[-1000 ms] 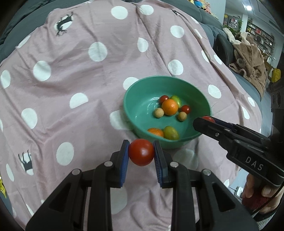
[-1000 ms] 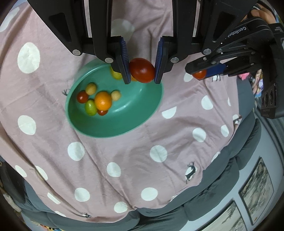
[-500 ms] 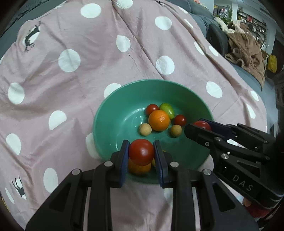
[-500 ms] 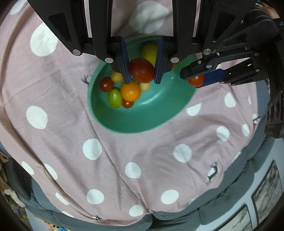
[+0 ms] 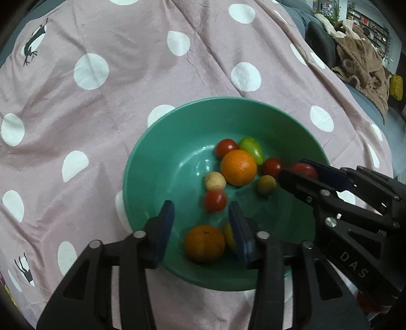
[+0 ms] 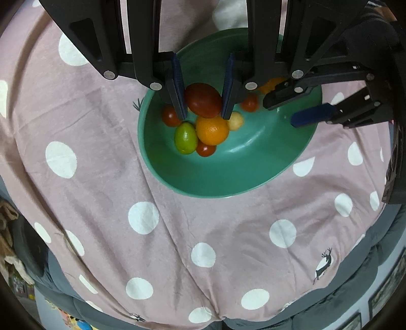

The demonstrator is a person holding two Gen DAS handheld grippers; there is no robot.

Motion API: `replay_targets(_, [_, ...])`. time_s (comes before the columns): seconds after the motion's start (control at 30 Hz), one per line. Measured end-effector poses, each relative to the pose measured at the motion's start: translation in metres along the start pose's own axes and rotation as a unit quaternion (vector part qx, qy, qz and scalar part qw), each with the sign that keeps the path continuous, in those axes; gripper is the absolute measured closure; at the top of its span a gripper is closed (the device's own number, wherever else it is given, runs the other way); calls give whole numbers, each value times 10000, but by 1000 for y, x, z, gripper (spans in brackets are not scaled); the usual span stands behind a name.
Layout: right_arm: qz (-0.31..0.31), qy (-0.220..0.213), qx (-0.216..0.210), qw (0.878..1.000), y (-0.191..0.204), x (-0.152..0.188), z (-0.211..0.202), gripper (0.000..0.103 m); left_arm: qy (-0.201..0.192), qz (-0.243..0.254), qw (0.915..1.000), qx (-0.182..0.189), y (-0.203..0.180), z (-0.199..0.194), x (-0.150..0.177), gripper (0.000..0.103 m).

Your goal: Organize fruits

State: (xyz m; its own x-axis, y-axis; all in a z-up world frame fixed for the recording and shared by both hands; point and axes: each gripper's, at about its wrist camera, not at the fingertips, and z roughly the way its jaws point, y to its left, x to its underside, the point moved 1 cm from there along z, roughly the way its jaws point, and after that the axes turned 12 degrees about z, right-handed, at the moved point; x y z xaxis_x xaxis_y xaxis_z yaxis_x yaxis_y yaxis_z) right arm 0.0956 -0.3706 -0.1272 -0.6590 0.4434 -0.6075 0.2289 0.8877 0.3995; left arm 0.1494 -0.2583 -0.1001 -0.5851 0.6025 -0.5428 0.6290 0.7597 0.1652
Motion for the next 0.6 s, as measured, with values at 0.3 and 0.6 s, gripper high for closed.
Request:
replay_targets(0.3, [-46, -23, 132, 9999, 4, -3, -14, 71, -127, -137, 9998, -99, 10, -21, -2, 31])
replay_targets(0.6, [-165, -28, 157, 9997, 17, -9, -43, 52, -254, -333, 9988, -268, 25, -61, 4, 18])
